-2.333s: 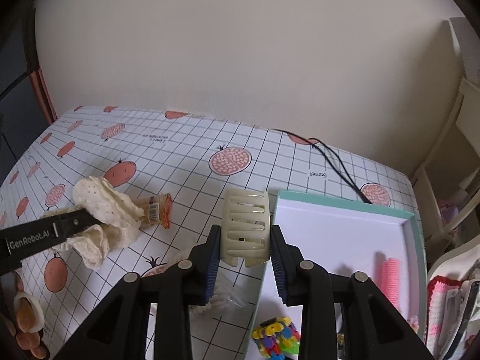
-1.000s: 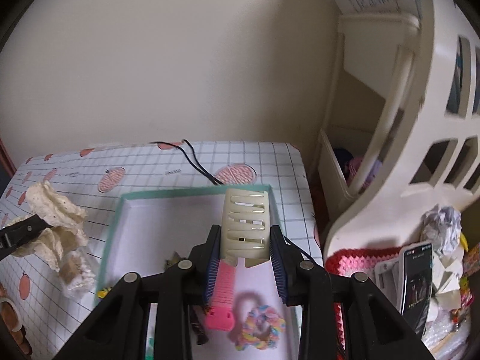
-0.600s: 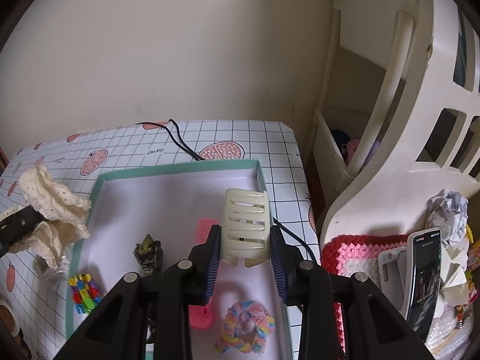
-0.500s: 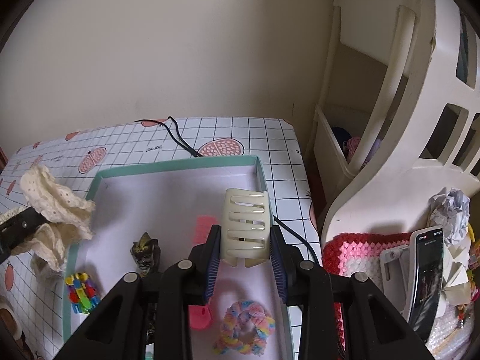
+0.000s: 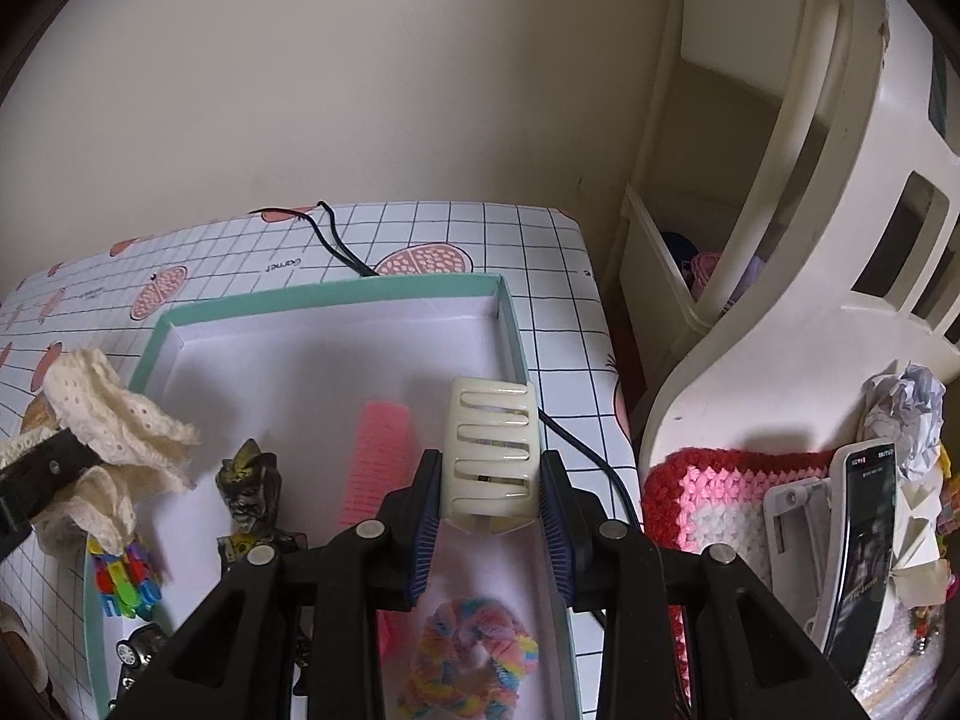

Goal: Organize objects
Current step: 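Carry the lace cloth with the left tool while the right tool carries the clip over the box, then open the left tool to drop the lace cloth while the right tool releases the clip in the box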

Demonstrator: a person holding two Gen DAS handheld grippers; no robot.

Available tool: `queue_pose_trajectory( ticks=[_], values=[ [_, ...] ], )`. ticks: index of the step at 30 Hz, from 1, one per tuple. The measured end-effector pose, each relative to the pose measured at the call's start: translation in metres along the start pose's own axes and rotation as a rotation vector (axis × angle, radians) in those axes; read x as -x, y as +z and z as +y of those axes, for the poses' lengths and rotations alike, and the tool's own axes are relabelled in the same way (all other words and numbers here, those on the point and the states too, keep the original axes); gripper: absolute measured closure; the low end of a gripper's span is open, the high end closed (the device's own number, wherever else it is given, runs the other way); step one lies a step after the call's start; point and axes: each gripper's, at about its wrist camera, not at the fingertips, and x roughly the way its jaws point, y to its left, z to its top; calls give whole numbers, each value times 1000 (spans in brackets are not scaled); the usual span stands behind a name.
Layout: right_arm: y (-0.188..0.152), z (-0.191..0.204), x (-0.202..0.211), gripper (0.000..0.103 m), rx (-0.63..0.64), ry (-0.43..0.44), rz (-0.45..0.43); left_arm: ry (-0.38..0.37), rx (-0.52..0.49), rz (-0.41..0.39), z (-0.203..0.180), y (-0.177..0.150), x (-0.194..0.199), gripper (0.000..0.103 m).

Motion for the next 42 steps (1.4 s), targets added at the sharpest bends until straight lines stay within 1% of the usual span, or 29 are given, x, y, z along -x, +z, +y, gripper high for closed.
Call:
queue_pose_trajectory(
  ticks=[5, 11, 18, 23, 31, 36, 37, 38, 40, 41, 42],
  values=[
    [-3, 4, -2, 69, 10, 2, 4, 2, 0, 27, -1, -4, -6, 81],
    [-5, 7, -1, 69, 16, 5, 7, 6, 0, 29, -1, -2, -4, 79],
    [-4, 8, 1, 69, 24, 1, 5, -3, 11, 44, 0, 0, -4, 66],
    [-2, 9, 3, 67, 27, -4, 1, -16, 10, 47, -2, 2, -1, 52],
    [1, 9, 9, 67, 31, -5, -8, -33, 15, 30, -1, 5, 6, 49],
    [4, 8, 12, 67, 28, 1, -15, -26, 11, 6, -1, 10, 14, 48],
    [4, 8, 12, 67, 29, 1, -16, -21, 13, -1, 0, 12, 16, 47],
    [4, 8, 13, 67, 30, 0, -17, -18, 14, -5, 1, 12, 17, 43],
    [4, 9, 13, 67, 31, -1, -16, -9, 17, -12, 3, 14, 19, 41],
    [4, 9, 13, 66, 30, 0, -15, -4, 18, -10, 3, 14, 19, 41],
    [4, 9, 13, 61, 29, 2, -14, 1, 18, -7, 4, 14, 19, 41]
  ],
)
